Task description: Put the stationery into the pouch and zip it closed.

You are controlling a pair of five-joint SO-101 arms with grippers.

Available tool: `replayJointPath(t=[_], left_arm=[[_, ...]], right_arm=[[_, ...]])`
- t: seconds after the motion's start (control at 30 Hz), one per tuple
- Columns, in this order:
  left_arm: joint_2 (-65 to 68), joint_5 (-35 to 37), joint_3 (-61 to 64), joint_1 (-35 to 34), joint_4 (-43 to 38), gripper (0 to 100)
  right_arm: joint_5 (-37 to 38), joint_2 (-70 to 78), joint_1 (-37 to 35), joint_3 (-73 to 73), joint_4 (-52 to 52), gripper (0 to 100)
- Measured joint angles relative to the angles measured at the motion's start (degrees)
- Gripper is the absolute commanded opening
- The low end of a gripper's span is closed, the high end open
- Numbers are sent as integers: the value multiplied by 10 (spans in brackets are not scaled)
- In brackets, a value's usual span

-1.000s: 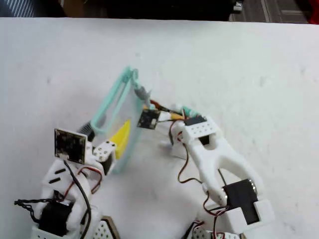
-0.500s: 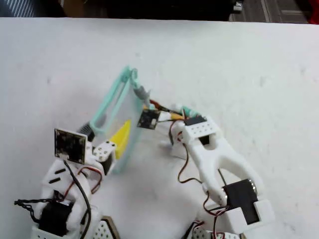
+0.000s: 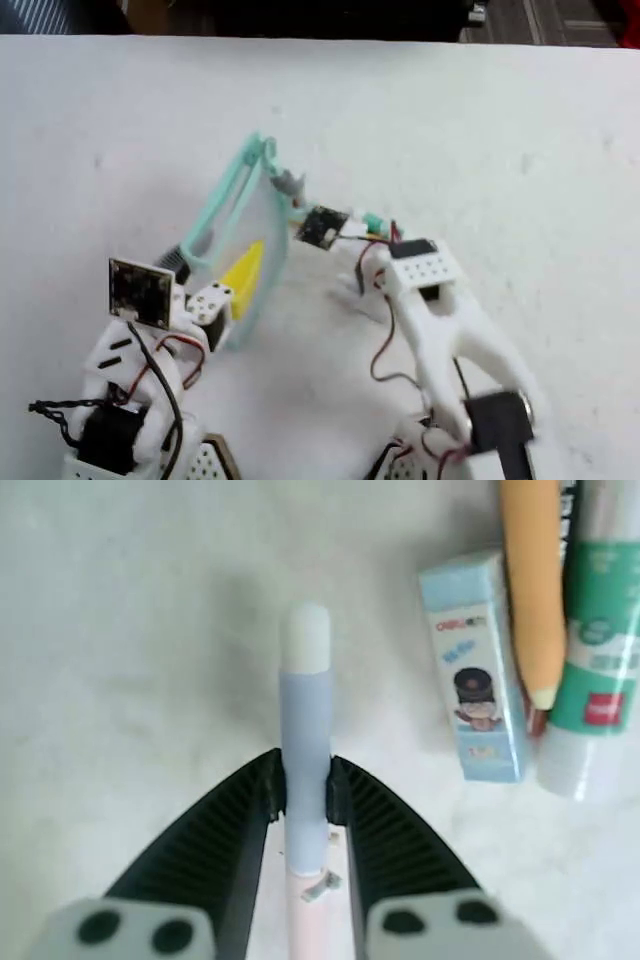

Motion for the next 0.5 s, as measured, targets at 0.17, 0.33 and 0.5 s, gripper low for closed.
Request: replayJointPath(t=[0.17,0.33,0.5], left_arm=[[0,0,0,0,0,240],[0,0,0,0,0,240],[0,0,0,0,0,240]], right_arm=[[-10,-149,1,78,-20,16],[-52,-328,3,140,-22,16],[-107,-516,27,154,15,16]])
